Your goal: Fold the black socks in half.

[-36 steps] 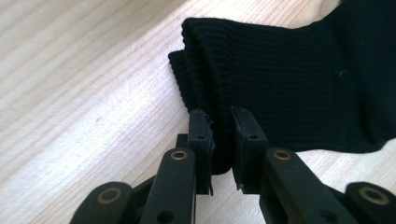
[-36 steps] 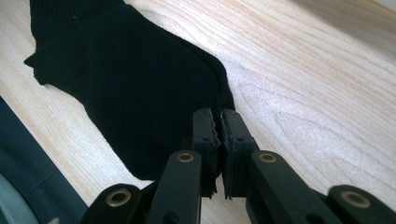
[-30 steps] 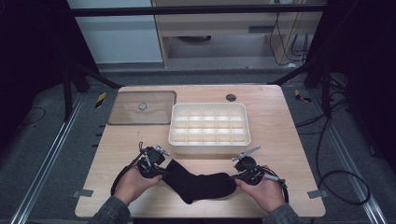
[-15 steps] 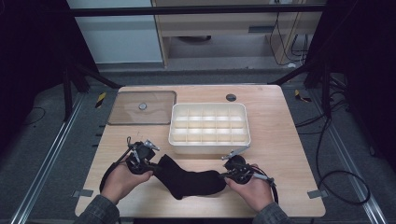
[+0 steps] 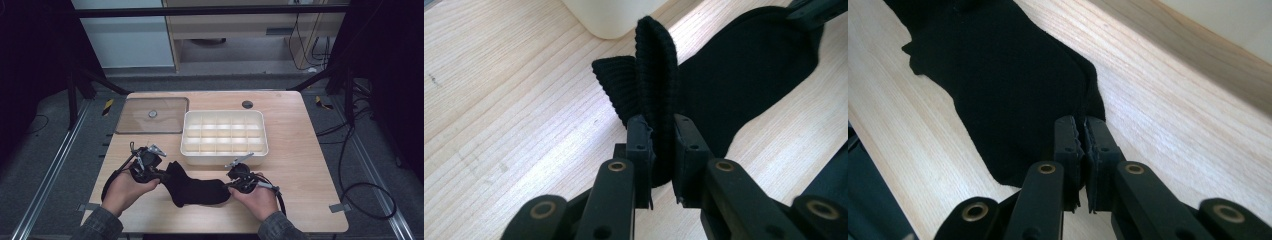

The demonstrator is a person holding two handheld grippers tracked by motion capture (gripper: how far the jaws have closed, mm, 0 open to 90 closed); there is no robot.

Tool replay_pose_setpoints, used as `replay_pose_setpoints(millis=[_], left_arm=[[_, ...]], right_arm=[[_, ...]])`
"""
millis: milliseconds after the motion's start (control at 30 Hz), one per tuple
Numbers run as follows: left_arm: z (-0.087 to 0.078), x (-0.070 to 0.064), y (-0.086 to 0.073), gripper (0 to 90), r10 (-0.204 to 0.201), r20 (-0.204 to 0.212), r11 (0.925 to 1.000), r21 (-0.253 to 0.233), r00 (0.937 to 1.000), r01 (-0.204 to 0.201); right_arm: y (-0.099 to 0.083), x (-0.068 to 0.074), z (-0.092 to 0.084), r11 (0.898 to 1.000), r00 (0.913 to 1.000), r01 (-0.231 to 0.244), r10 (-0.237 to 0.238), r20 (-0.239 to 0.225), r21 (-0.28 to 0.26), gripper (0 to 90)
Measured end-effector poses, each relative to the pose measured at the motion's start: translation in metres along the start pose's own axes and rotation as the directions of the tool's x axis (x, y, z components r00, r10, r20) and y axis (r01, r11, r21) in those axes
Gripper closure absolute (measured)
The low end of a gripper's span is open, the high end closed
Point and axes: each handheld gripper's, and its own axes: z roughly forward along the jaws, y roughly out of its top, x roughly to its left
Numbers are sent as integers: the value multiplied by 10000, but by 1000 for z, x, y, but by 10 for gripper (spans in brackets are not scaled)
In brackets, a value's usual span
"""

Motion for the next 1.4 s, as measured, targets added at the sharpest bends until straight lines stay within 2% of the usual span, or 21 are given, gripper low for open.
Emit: replay_pose_setpoints(millis=[267, 533, 633, 933, 1100, 1400], left_arm=[[-4, -4, 2, 796, 91, 104, 9998, -205, 9999, -88], [-3, -16, 12, 799, 364, 193, 9989, -319, 9992, -357], [3, -26, 18, 799, 597, 329, 9980, -232, 9977, -589], [20, -45, 30, 799, 895, 617, 9959, -153, 9941, -887], [30, -52, 34, 799, 959, 777, 9954, -95, 9924, -954], [53, -66, 35, 798, 1174, 967, 9922, 302, 9884, -1208]], right_arm=[[3, -1, 4, 9999, 9999, -97, 97, -34, 33, 859], [5, 2, 4, 10000, 9998, -38, 37, -218, -48, 859], [5, 2, 5, 10000, 9997, -20, 20, -233, -9, 859], [4, 2, 4, 10000, 9996, -29, 28, -287, -36, 858], [4, 2, 2, 9999, 9992, -127, 125, -375, -74, 858], [1, 0, 4, 9998, 9990, -172, 169, -417, -64, 857]])
